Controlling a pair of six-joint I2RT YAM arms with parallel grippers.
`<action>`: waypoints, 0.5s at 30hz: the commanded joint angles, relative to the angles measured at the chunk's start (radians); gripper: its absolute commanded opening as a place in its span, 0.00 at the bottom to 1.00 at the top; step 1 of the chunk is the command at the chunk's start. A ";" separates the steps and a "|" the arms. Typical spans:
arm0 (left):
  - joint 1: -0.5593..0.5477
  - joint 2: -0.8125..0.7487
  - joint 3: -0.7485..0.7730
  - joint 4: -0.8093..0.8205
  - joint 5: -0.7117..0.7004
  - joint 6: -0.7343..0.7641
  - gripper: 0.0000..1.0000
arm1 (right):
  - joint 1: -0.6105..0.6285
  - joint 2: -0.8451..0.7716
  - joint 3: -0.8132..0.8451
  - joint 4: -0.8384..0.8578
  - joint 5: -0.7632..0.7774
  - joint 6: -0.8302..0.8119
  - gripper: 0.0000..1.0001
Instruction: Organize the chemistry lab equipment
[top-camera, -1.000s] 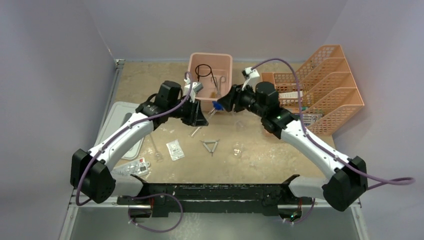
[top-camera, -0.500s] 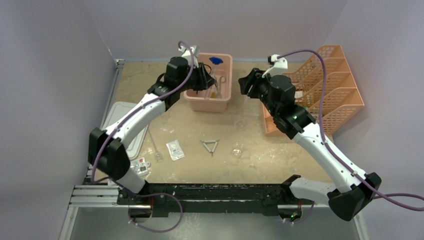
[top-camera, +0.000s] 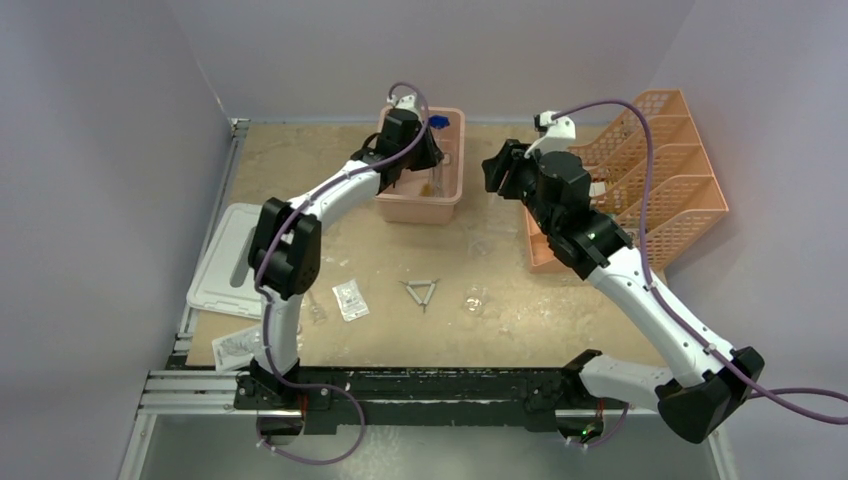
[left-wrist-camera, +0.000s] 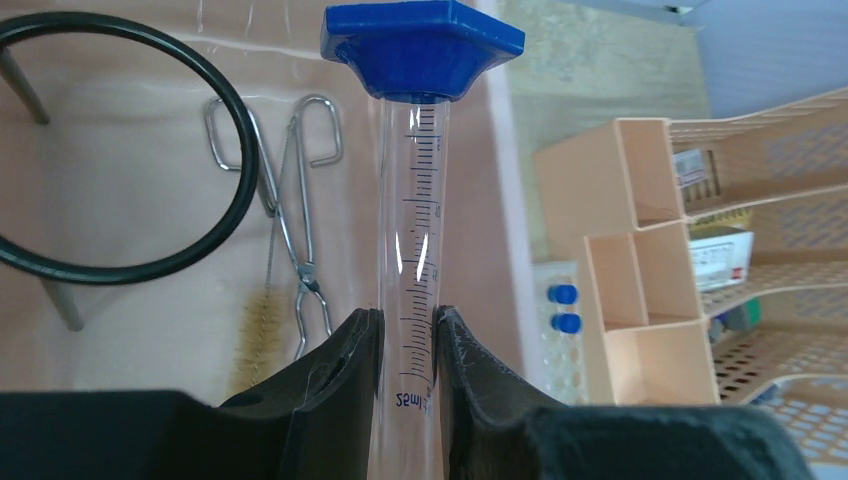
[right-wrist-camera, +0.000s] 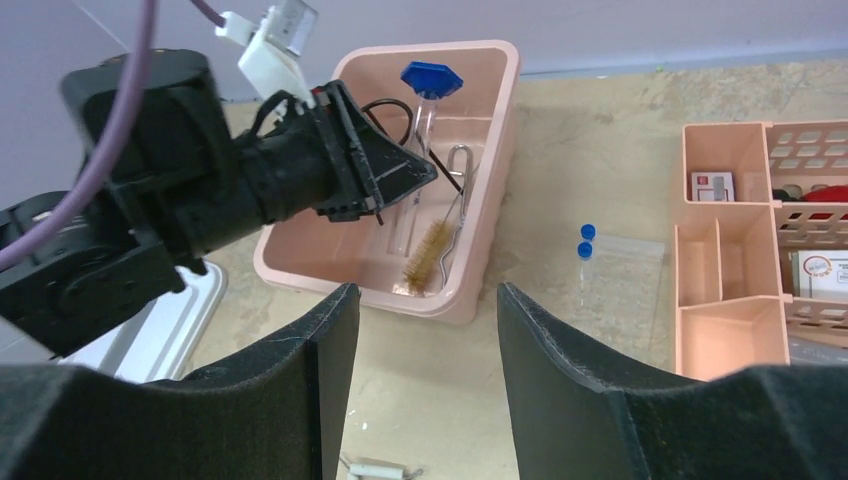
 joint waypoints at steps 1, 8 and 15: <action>0.006 0.058 0.108 0.022 -0.052 0.004 0.10 | 0.002 0.005 0.033 0.016 0.029 -0.038 0.55; -0.010 0.132 0.137 -0.012 -0.121 0.028 0.11 | 0.002 0.033 0.034 0.025 0.034 -0.063 0.55; -0.024 0.221 0.206 -0.061 -0.164 0.043 0.13 | 0.000 0.051 0.031 0.043 0.035 -0.081 0.56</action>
